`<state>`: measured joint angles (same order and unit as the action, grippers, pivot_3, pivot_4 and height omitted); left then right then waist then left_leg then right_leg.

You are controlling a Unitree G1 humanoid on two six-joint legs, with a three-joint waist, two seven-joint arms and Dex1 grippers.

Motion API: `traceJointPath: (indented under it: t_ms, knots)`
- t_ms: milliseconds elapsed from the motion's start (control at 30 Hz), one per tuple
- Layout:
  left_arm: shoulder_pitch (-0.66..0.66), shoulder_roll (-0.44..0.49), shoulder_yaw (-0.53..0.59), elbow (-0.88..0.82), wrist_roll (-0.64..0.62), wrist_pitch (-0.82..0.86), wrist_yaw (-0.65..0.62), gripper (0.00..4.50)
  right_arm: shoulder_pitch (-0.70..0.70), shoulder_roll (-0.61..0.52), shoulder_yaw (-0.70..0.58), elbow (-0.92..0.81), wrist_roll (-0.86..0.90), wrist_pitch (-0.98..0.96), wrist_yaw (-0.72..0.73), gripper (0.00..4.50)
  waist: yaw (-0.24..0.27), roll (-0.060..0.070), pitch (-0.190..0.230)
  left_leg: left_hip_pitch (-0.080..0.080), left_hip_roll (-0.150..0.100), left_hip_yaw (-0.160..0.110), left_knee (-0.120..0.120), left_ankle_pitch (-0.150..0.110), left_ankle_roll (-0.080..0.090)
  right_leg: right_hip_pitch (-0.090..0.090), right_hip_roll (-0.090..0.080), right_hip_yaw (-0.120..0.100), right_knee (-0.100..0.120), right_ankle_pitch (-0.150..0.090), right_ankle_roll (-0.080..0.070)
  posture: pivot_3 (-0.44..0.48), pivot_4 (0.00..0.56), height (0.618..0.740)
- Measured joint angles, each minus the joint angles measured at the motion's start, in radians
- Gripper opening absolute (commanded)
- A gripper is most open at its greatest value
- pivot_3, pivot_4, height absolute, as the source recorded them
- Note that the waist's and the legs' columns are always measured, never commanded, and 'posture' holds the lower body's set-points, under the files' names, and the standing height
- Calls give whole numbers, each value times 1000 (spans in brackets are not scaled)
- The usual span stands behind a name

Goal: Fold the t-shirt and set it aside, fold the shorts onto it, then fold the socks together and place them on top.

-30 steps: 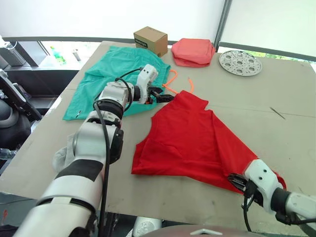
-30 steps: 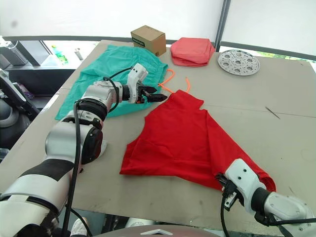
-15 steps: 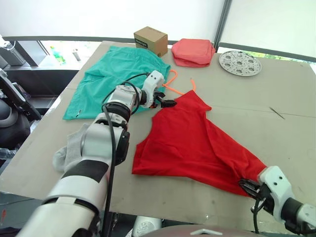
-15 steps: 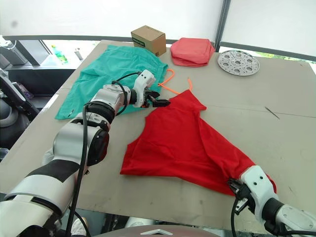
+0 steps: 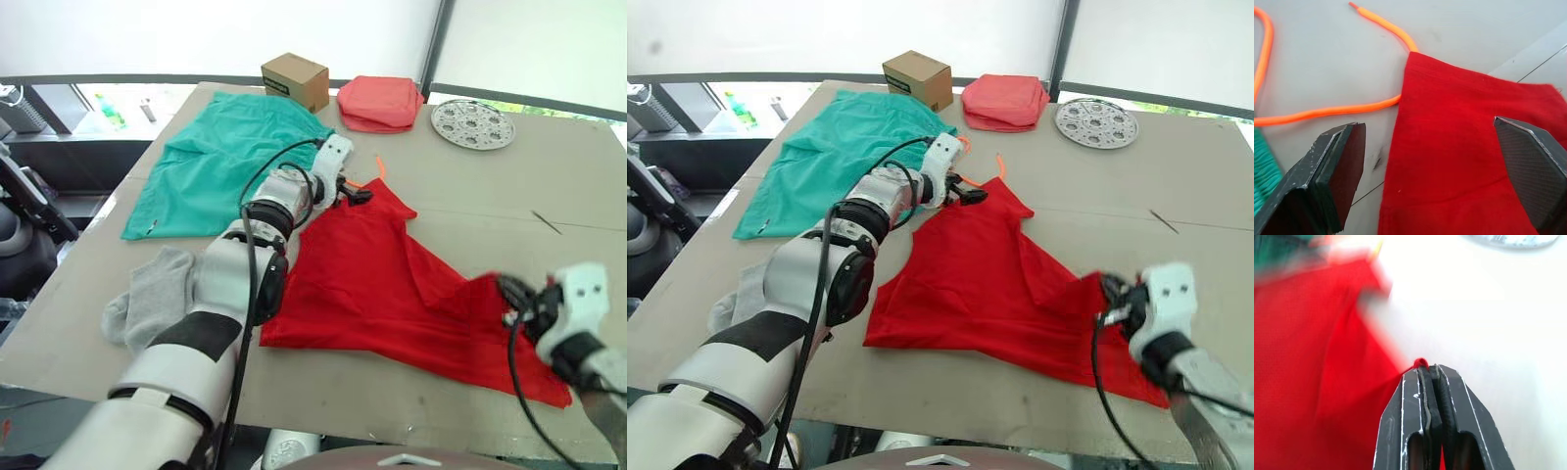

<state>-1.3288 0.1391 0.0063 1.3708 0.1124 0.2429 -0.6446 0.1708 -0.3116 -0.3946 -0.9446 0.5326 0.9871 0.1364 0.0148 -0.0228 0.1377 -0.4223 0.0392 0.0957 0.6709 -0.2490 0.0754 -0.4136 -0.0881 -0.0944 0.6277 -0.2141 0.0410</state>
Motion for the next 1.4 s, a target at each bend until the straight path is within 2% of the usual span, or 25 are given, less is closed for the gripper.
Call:
traceJointPath:
  t_ms: [33, 133, 267, 400, 800, 1100, 1400]
  knots:
    - [4, -10, -9, 1, 19, -10, 22, 4450, -82, 48, -15, 6, 8, 64, -64, 0, 0, 0, 0, 0, 0, 0, 0, 0, 0, 0, 0, 0, 0, 0, 0, 0, 150, 740]
    - [23, -14, -16, 9, 44, -12, 43, 3760, -191, 109, -20, 13, 13, 193, -171, 0, 1, 1, 0, -1, 0, 0, -1, 0, 0, -1, 0, 0, 0, 0, 0, 0, 150, 740]
    - [39, 1, -2, 12, 49, -11, 21, 1909, -242, 131, -11, 10, 0, 310, -233, 0, 1, 1, -1, -2, -1, 0, -2, 0, 0, -1, 0, -1, 0, 0, 0, 0, 150, 740]
    - [41, 24, 16, 12, 41, -4, -24, 65, -266, 147, -11, 4, -11, 342, -247, 0, -2, 1, -1, -2, -1, 0, -2, 0, 0, -1, 0, 0, 0, 0, 0, 0, 150, 740]
    - [45, 105, 63, -22, -29, 10, -231, 65, -318, 137, -8, 28, -30, 337, -218, 0, -3, 2, 0, -1, -1, 0, -1, 0, 0, -1, 1, 0, 2, 0, 0, 0, 150, 740]
    - [78, 111, 66, -48, -57, 10, -249, 65, -346, 99, -9, 52, -32, 339, -165, 0, -4, 2, 0, -1, -1, 1, -1, 0, 0, -1, 1, 1, 2, 0, 0, 0, 150, 740]
    - [62, 98, 88, -52, -84, -6, -186, 65, -355, 88, -11, 51, -44, 339, -160, 0, -3, 2, 0, -1, -1, 1, -1, 0, 0, -1, 1, 1, 2, 0, 0, 0, 150, 740]
